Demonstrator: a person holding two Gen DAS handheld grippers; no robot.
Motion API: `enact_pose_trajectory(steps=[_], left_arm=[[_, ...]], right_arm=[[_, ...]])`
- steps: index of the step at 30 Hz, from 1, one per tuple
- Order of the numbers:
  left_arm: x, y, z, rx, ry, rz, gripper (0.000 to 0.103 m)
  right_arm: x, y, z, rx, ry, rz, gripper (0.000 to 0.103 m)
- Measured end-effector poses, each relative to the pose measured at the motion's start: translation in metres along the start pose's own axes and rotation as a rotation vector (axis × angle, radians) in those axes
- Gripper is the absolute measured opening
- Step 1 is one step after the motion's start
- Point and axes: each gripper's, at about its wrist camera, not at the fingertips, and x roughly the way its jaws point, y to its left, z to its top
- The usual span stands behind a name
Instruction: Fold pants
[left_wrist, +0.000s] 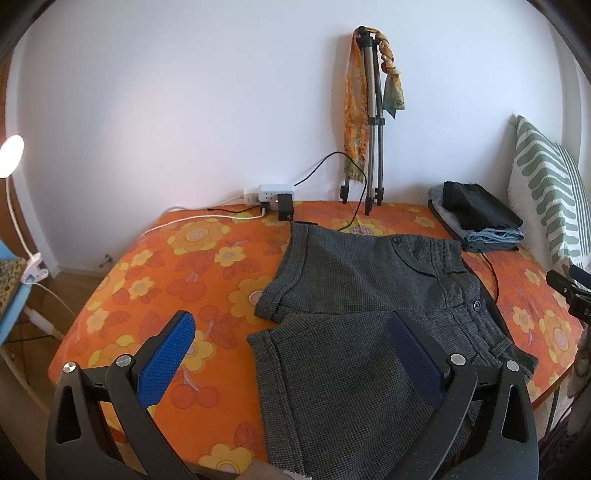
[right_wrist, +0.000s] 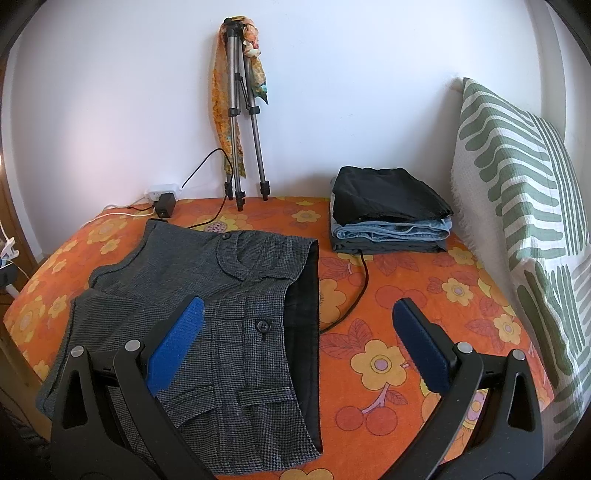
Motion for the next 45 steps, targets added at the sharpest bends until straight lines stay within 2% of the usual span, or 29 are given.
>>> enact_pose_trajectory(steps=[45], left_arm=[[-0.0005,0.0044,0.0017,-0.005,-0.005,0.004,0.103]], right_arm=[[0.0,0.0095,-0.0011,-0.022,-0.002,0.016,0.103]])
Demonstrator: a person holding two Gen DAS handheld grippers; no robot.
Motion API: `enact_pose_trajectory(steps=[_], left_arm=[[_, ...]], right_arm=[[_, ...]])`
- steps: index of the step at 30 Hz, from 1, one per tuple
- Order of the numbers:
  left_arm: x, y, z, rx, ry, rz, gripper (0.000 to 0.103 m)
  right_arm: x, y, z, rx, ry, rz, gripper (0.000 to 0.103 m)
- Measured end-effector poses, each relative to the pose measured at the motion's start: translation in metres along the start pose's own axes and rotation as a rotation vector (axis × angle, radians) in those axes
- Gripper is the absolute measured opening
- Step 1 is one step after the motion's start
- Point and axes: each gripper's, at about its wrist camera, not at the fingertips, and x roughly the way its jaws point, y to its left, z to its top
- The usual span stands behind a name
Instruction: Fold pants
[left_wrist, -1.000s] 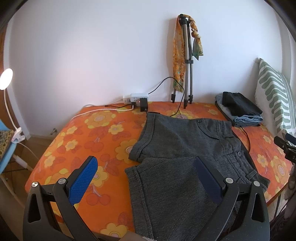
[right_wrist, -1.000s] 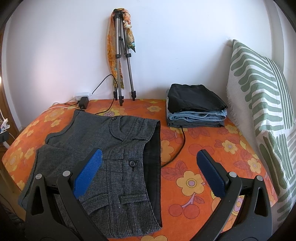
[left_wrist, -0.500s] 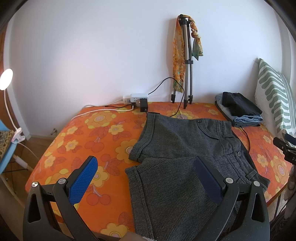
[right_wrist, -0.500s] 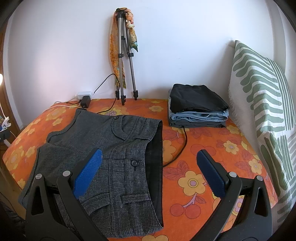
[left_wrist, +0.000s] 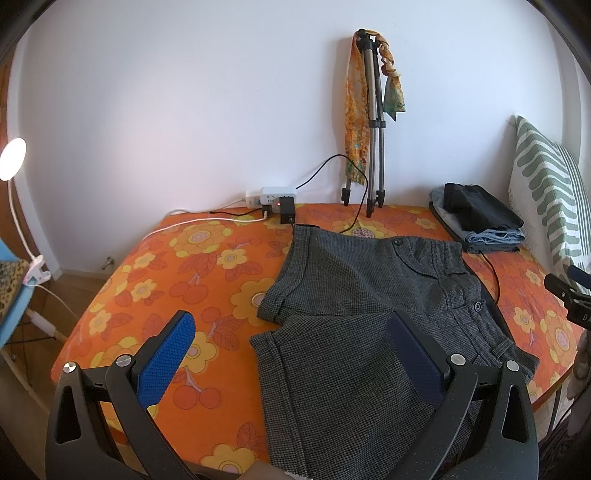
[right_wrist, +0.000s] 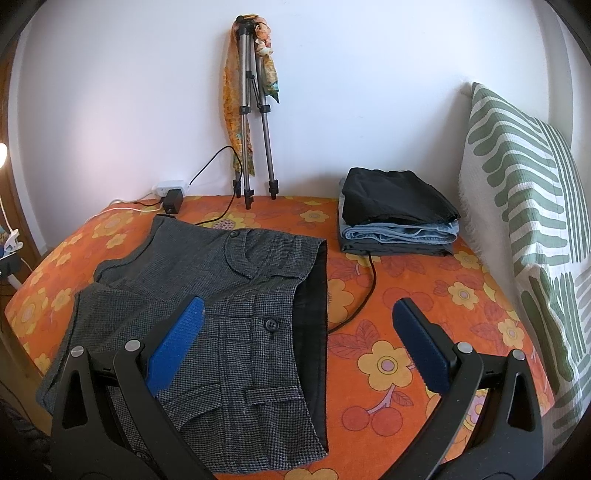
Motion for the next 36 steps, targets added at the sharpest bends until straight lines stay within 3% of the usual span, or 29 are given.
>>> enact_pose_trajectory(steps=[36], left_arm=[[-0.006,0.008,-0.01,0.004,-0.005,0.009,0.103]], right_arm=[[-0.005,0.012,0.001,-0.029,-0.023,0.016,0.103]])
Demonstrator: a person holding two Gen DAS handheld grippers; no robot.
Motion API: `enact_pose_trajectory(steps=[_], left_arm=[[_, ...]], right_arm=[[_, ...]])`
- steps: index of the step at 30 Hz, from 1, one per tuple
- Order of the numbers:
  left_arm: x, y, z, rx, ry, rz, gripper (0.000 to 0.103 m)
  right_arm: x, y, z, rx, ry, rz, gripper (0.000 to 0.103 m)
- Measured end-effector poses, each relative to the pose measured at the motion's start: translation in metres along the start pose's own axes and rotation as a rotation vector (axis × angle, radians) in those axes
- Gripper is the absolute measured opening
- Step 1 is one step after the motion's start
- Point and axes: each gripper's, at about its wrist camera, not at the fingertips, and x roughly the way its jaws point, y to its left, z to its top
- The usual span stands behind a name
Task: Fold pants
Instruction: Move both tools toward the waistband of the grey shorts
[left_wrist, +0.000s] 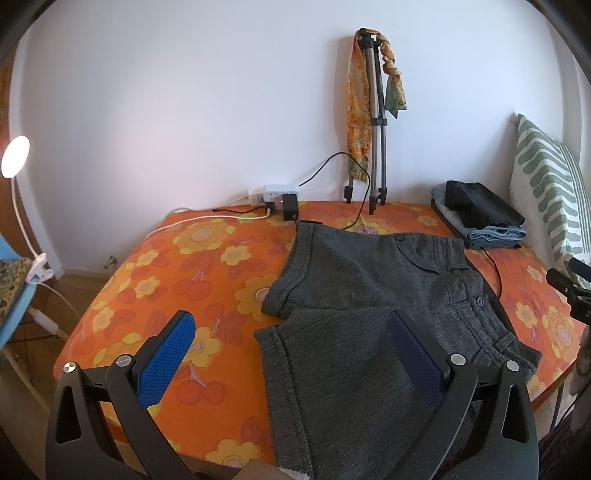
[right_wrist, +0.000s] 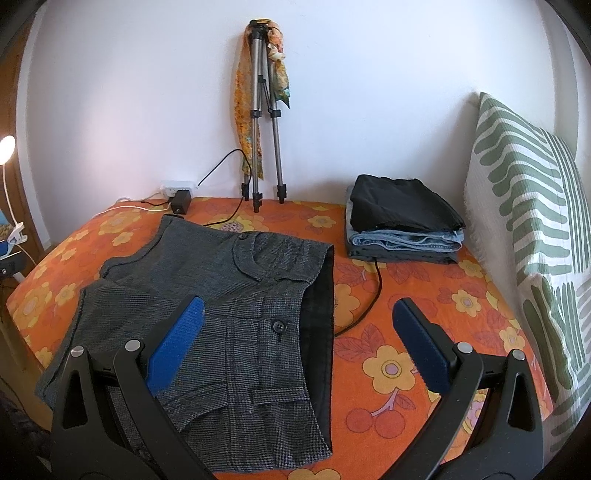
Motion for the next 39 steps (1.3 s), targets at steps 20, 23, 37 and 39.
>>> enact_pose_trajectory(steps=[20,23,37,39], left_arm=[[0.009,0.021,-0.017,0.088,0.095,-0.088,0.1],[0.009,0.023,-0.022,0.109,0.111,-0.099,0.1],[-0.001,0.027,-0.035,0.141,0.174,-0.207,0.082],[-0.003,0.024,-0.039,0.162,0.189,-0.229,0.079]], right_arm=[[-0.007,0.021,-0.017,-0.124,-0.002,0.15,0.103],[-0.006,0.022,-0.019,-0.13,0.011,0.178,0.103],[-0.019,0.065,-0.035,-0.386,0.065,0.261,0.096],[-0.021,0.07,-0.039,-0.426,0.09,0.285,0.09]])
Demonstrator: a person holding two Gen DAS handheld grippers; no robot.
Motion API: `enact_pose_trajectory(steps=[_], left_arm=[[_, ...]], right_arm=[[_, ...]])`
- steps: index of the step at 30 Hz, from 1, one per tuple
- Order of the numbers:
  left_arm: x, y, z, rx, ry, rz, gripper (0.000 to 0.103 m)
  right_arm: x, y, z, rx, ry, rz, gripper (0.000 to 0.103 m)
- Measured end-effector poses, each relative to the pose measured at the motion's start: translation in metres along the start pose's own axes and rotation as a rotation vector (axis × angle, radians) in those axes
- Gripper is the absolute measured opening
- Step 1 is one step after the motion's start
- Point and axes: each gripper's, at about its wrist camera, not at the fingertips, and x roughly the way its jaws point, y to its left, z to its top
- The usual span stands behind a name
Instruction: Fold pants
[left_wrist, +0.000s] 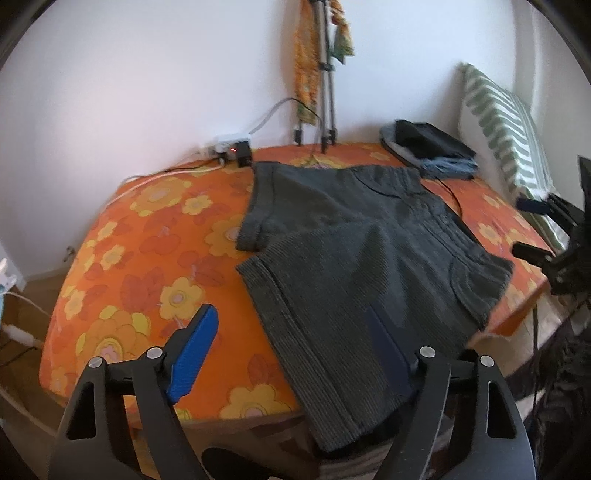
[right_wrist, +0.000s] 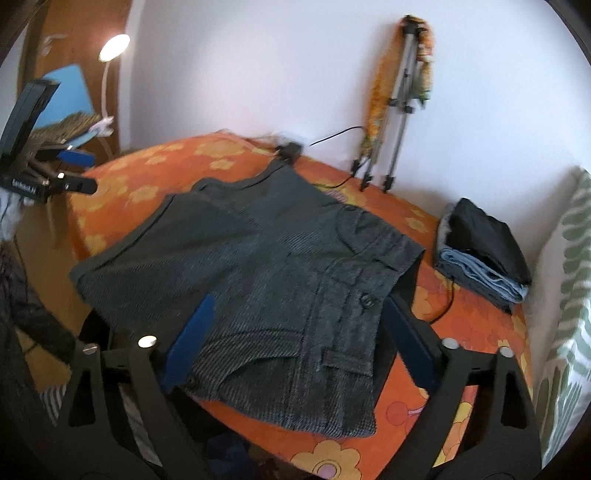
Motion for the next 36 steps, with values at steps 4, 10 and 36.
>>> enact_pose_trajectory(steps=[4,10,36], left_arm=[[-0.001,-0.012,-0.012,0.064,0.045,-0.041,0.07],[-0.001,-0.038,-0.033,0.17,0.121,-0.115,0.056],[0.019,-0.062,-0.072,0.333,0.222,-0.17,0.052]], right_arm=[[0.002,0.012,-0.005,-0.063,0.04,0.062,0.082],[0.007,0.043,-0.015,-0.188,0.098,0.185,0.077],[0.057,0.101,-0.06,-0.539,0.245,0.186,0.072]])
